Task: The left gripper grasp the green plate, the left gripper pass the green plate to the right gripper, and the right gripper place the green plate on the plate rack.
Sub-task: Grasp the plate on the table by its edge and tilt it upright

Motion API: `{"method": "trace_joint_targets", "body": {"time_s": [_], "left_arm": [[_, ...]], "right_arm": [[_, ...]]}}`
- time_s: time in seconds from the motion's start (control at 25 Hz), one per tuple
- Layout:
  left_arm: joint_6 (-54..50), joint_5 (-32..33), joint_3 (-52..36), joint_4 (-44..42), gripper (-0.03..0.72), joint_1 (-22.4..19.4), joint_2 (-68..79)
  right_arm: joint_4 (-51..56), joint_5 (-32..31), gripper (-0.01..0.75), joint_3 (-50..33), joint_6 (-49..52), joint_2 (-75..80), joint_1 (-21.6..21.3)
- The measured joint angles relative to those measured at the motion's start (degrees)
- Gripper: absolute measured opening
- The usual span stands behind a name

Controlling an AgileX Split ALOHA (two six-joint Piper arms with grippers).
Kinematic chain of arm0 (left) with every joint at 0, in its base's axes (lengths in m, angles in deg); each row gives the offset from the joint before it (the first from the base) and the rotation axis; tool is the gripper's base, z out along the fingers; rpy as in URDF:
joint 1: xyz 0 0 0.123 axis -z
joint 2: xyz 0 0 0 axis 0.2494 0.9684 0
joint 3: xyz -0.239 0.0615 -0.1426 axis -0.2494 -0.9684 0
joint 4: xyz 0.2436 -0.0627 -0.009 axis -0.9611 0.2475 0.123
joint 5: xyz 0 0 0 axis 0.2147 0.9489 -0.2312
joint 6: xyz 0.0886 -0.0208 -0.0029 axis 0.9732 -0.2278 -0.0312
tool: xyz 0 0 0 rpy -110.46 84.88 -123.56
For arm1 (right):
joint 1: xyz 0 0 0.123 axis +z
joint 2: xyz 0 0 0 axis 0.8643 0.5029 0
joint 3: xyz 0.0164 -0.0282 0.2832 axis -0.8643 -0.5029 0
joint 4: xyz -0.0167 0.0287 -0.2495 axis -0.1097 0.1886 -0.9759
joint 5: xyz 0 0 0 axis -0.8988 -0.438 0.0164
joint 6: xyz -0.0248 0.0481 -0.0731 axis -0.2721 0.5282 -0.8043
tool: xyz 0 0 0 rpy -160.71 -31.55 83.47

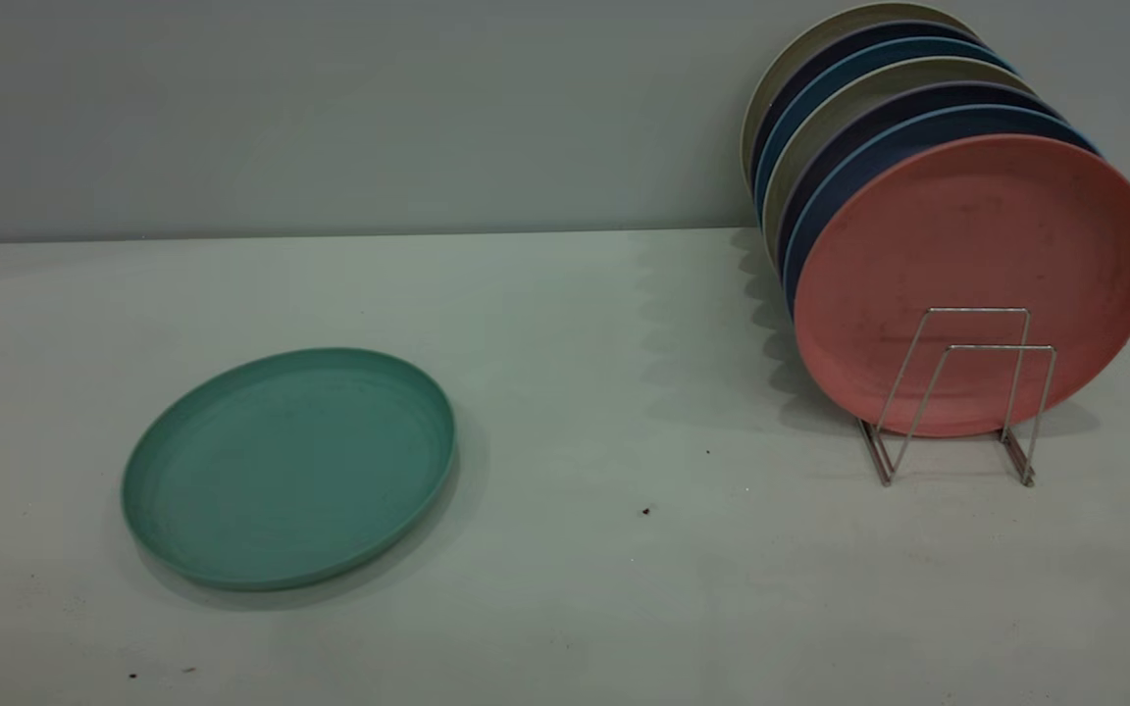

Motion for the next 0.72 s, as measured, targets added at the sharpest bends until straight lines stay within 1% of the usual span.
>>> {"method": "trace_joint_targets", "body": {"time_s": [0.12, 0.2, 0.36, 0.44, 0.52, 0.72], "left_arm": [[-0.6, -0.3, 0.0, 0.0, 0.566, 0.0, 2.7], [-2.8, -1.4, 0.0, 0.0, 0.566, 0.0, 6.2], [-7.9, -5.7, 0.0, 2.0, 0.566, 0.0, 14.3], [-8.8, -8.3, 0.0, 4.0, 0.566, 0.0, 19.4], [-8.4, -11.3, 0.0, 6.4, 0.566, 0.0, 24.5], [-2.3, -17.0, 0.7, 13.2, 0.566, 0.0, 38.0]], "right_arm": [[0.0, 0.0, 0.244, 0.0, 0.0, 0.0, 0.0], [0.0, 0.0, 0.244, 0.0, 0.0, 0.0, 0.0], [0.1, 0.0, 0.244, 0.0, 0.0, 0.0, 0.0], [0.1, 0.2, 0.244, 0.1, -0.1, 0.0, 0.0], [0.1, 0.8, 0.244, 0.5, -0.8, 0.0, 0.0], [2.5, 2.7, 0.244, 1.1, -2.3, 2.6, 0.0]]}}
